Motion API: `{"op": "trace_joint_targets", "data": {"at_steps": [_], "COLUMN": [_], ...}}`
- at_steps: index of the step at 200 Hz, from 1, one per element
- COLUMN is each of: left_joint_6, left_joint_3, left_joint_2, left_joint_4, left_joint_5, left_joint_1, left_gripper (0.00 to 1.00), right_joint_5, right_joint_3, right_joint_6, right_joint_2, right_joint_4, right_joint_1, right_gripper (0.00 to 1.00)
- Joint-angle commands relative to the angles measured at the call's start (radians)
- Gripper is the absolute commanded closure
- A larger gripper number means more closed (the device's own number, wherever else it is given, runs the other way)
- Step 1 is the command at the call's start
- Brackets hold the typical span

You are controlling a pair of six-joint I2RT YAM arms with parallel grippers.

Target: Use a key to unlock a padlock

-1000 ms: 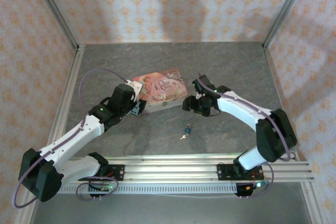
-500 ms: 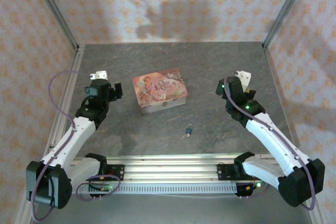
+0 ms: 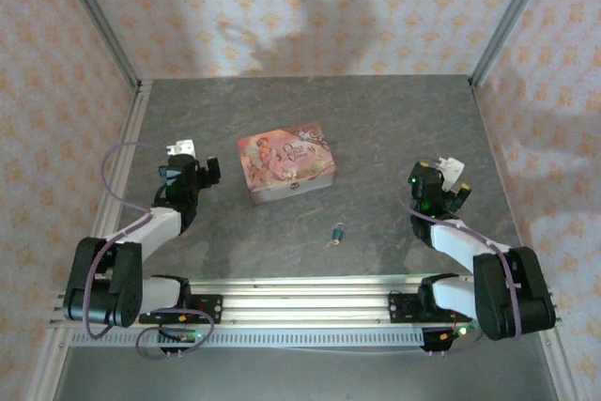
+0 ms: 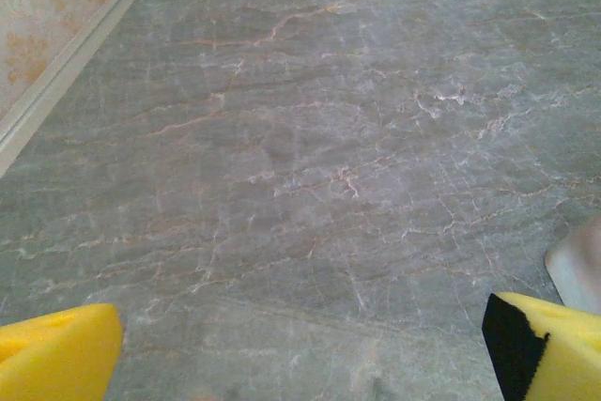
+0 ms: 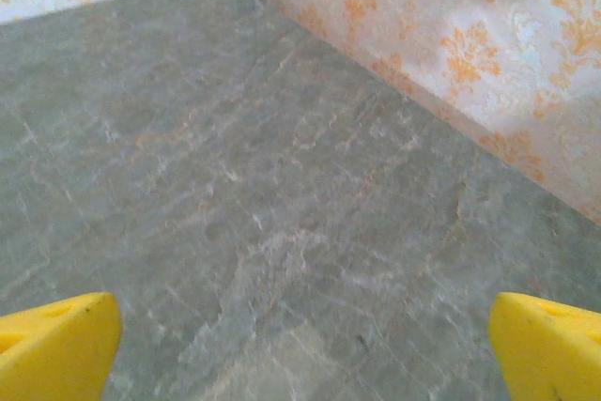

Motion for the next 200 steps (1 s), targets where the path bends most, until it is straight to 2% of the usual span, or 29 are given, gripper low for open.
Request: {"op": "trace_joint_targets", "data": {"at_steps": [1, 27, 45, 66, 74, 87, 98, 109, 119, 200], "left_joint_6": [0.057, 0.069, 0.074, 0.075, 0.072, 0.073, 0.075, 0.074, 0.075, 0.074], "left_joint_3": [-0.035, -0.036, -0.019, -0.016, -0.011, -0.01, -0.012, -0.013, -0.013, -0.011], "left_joint_2": [0.043, 0.129, 0.205, 0.214, 0.21, 0.211, 0.211, 0.211, 0.212, 0.211], "left_joint_4": [0.218, 0.293, 0.325, 0.33, 0.311, 0.313, 0.318, 0.321, 0.321, 0.319], "left_joint_5": [0.005, 0.024, 0.039, 0.034, 0.033, 0.033, 0.033, 0.033, 0.034, 0.033], "left_joint_1": [0.003, 0.003, 0.003, 0.003, 0.003, 0.003, 0.002, 0.002, 0.003, 0.002], "left_gripper": [0.0, 0.0, 0.0, 0.0, 0.0, 0.0, 0.0, 0.0, 0.0, 0.0], "right_joint_5": [-0.066, -0.151, -0.214, -0.269, -0.257, -0.234, -0.224, -0.226, -0.227, -0.231], "right_joint_3": [-0.022, -0.031, 0.018, 0.025, 0.021, 0.063, 0.054, 0.069, 0.058, 0.062], "right_joint_6": [-0.058, -0.081, -0.106, -0.135, -0.142, -0.108, -0.117, -0.108, -0.116, -0.114], "right_joint_2": [0.074, 0.189, 0.213, 0.312, 0.339, 0.299, 0.325, 0.306, 0.317, 0.311], "right_joint_4": [0.28, 0.418, 0.349, 0.424, 0.488, 0.331, 0.394, 0.333, 0.374, 0.355], "right_joint_1": [-0.038, -0.065, -0.067, -0.066, -0.066, -0.069, -0.069, -0.069, -0.069, -0.069], "right_gripper": [0.01, 0.0, 0.01, 0.01, 0.0, 0.01, 0.01, 0.01, 0.01, 0.01]}}
